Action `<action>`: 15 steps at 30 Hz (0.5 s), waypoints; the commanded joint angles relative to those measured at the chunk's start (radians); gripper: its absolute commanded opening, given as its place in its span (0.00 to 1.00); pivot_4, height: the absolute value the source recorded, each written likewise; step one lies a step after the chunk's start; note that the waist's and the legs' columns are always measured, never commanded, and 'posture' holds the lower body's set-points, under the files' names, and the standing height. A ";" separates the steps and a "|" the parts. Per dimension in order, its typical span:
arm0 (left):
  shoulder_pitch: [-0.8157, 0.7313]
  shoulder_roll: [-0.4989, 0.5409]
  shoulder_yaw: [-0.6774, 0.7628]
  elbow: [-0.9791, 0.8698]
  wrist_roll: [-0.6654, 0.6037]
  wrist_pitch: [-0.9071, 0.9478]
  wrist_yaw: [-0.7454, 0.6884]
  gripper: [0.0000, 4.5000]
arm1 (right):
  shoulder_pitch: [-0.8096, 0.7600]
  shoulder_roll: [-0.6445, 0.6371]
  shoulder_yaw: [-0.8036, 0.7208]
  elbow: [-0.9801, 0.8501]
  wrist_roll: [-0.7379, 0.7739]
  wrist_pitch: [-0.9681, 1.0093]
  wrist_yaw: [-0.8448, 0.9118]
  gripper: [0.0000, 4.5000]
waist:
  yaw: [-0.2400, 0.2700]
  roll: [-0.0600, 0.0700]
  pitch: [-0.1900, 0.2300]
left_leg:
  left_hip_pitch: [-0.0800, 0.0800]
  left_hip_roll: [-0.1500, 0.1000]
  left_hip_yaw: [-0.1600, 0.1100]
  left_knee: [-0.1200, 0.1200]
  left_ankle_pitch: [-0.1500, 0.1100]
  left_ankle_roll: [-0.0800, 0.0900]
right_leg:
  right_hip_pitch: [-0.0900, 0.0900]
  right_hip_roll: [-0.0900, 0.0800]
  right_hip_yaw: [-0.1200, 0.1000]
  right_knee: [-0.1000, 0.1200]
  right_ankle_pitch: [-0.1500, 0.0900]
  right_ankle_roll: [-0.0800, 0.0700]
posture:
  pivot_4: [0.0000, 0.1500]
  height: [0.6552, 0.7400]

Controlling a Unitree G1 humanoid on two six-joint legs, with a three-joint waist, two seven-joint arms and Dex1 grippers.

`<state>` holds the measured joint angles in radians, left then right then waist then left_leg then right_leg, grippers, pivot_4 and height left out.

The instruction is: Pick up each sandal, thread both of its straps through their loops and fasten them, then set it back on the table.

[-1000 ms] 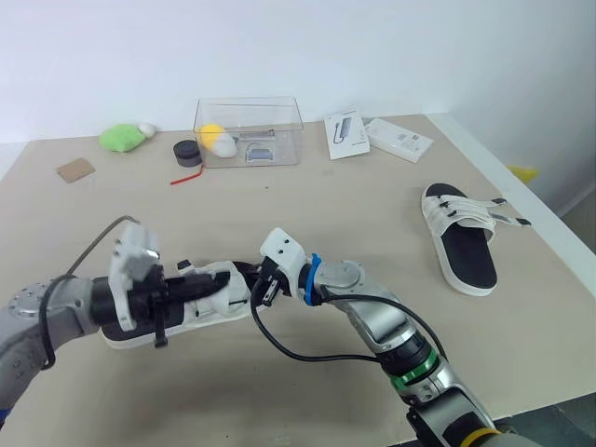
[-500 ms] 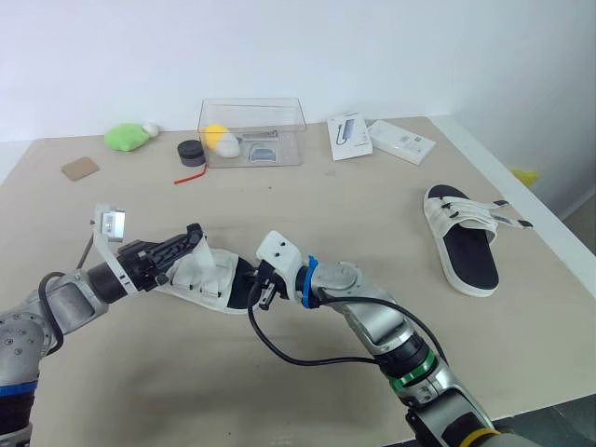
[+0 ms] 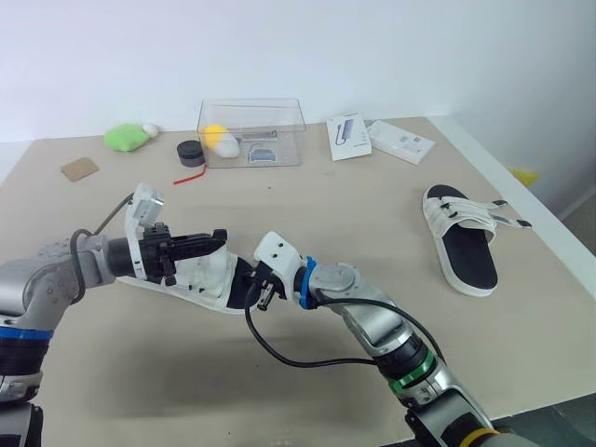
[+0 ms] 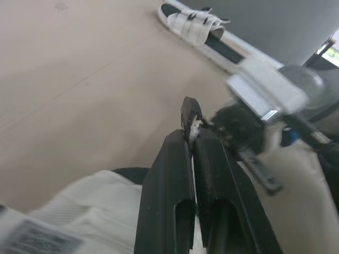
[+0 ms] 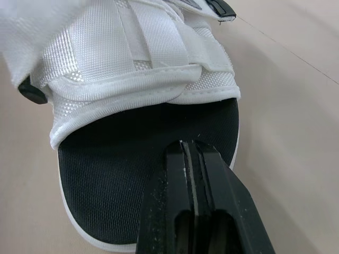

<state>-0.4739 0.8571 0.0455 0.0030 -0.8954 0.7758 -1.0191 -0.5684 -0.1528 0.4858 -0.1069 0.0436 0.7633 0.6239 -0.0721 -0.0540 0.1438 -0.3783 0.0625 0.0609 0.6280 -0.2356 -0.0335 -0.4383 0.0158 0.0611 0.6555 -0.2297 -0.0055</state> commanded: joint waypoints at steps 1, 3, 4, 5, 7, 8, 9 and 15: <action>-0.067 -0.020 0.006 0.053 0.049 -0.020 -0.050 0.01 | 0.031 -0.010 0.040 0.051 -0.017 0.051 -0.008 0.00 | -0.001 0.000 0.000 | 0.000 0.000 0.000 0.001 0.000 0.000 | 0.000 0.000 0.000 0.000 0.000 0.000 | 1.00 1.00; -0.102 -0.034 -0.008 0.103 0.083 -0.034 -0.088 0.01 | 0.029 -0.008 0.041 0.054 -0.016 0.049 -0.009 0.00 | -0.001 0.000 0.000 | 0.000 0.000 0.000 0.001 0.000 0.000 | 0.000 0.000 0.001 0.001 0.000 0.000 | 1.00 1.00; -0.113 -0.040 -0.011 0.119 0.097 -0.037 -0.101 0.01 | 0.029 -0.008 0.041 0.055 -0.016 0.048 -0.010 0.00 | -0.001 0.000 0.000 | -0.001 0.000 0.000 0.002 0.000 0.000 | 0.000 0.000 0.000 0.001 0.000 0.000 | 1.00 1.00; -0.135 -0.044 -0.024 0.144 0.115 -0.034 -0.119 0.01 | 0.027 -0.008 0.042 0.055 -0.015 0.049 -0.010 0.00 | -0.001 0.000 0.000 | -0.001 0.000 -0.001 0.002 0.000 0.000 | 0.000 0.000 0.000 0.001 0.000 0.000 | 1.00 1.00; -0.178 -0.056 -0.038 0.189 0.142 -0.023 -0.149 0.01 | 0.024 -0.008 0.045 0.057 -0.015 0.049 -0.009 0.00 | 0.000 0.000 0.000 | -0.002 0.000 -0.002 0.005 0.000 0.000 | 0.000 0.000 -0.002 0.003 0.000 0.000 | 1.00 1.00; -0.194 -0.061 -0.044 0.206 0.154 -0.023 -0.160 0.01 | 0.023 -0.008 0.046 0.056 -0.014 0.049 -0.009 0.00 | 0.000 0.000 0.000 | -0.003 0.000 -0.003 0.006 0.000 0.000 | 0.000 0.000 -0.002 0.003 0.000 0.000 | 1.00 1.00; -0.205 -0.067 -0.048 0.220 0.168 -0.031 -0.167 0.01 | 0.023 -0.009 0.047 0.056 -0.014 0.049 -0.009 0.00 | -0.001 0.000 0.000 | -0.003 0.000 -0.003 0.006 0.000 0.000 | -0.001 0.000 -0.002 0.004 0.000 0.000 | 1.00 1.00; -0.240 -0.099 -0.055 0.283 0.245 -0.077 -0.200 0.01 | 0.030 -0.014 0.044 0.045 -0.016 0.056 -0.012 0.00 | 0.000 0.000 0.000 | -0.006 -0.001 -0.007 0.010 0.000 0.000 | -0.002 0.000 -0.005 0.007 0.000 0.000 | 1.00 1.00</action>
<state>-0.6754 0.7571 -0.0312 0.2854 -0.6675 0.7337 -1.2091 -0.5721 -0.1517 0.4908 -0.1060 0.0353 0.7643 0.6051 -0.0718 -0.0542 0.1438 -0.3849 0.0619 0.0533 0.6380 -0.2355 -0.0332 -0.4400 0.0157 0.0562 0.6630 -0.2297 -0.0057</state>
